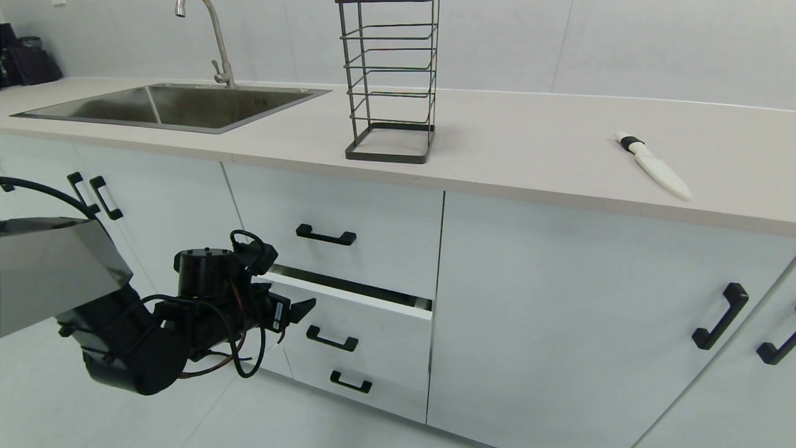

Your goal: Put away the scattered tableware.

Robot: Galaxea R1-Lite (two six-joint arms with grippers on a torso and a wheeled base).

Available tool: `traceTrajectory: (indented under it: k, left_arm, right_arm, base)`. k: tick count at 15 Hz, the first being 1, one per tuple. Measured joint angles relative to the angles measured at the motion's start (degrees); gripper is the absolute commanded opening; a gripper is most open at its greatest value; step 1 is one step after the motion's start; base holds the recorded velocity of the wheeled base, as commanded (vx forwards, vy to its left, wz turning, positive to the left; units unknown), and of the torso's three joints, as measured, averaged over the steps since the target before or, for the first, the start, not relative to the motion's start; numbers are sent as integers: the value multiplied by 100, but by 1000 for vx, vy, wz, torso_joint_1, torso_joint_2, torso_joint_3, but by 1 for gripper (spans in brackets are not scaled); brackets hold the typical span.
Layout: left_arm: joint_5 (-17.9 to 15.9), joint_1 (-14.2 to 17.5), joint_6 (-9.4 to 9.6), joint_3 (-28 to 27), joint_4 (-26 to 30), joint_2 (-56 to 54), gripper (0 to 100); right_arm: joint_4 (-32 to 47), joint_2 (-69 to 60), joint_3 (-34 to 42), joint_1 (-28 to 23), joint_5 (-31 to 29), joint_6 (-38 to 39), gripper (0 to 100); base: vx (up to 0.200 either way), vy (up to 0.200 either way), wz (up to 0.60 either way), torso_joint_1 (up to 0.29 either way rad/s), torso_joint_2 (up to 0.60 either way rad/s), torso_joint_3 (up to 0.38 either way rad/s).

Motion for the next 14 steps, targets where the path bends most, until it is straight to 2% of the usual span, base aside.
traceTrajectory:
  k: [2, 8, 11, 14]
  left_arm:
    - [-106, 74, -17, -141, -150, 172, 100]
    - [-139, 121, -50, -621, -330, 577, 100]
    - [-139, 123, -80, -580, -490, 649, 100]
    - [-156, 121, -63, -257, -679, 436, 100]
  right_arm:
    - [0, 0, 0, 0, 0, 0, 100]
    - [0, 0, 0, 0, 0, 0, 100]
    - [0, 0, 0, 0, 0, 0, 100]
    - [0, 0, 0, -2, -2, 1, 100]
  base:
    - [0, 0, 0, 0, 0, 0]
    - [0, 0, 0, 0, 0, 0]
    - [0, 0, 0, 0, 0, 0]
    - [0, 0, 0, 0, 0, 0]
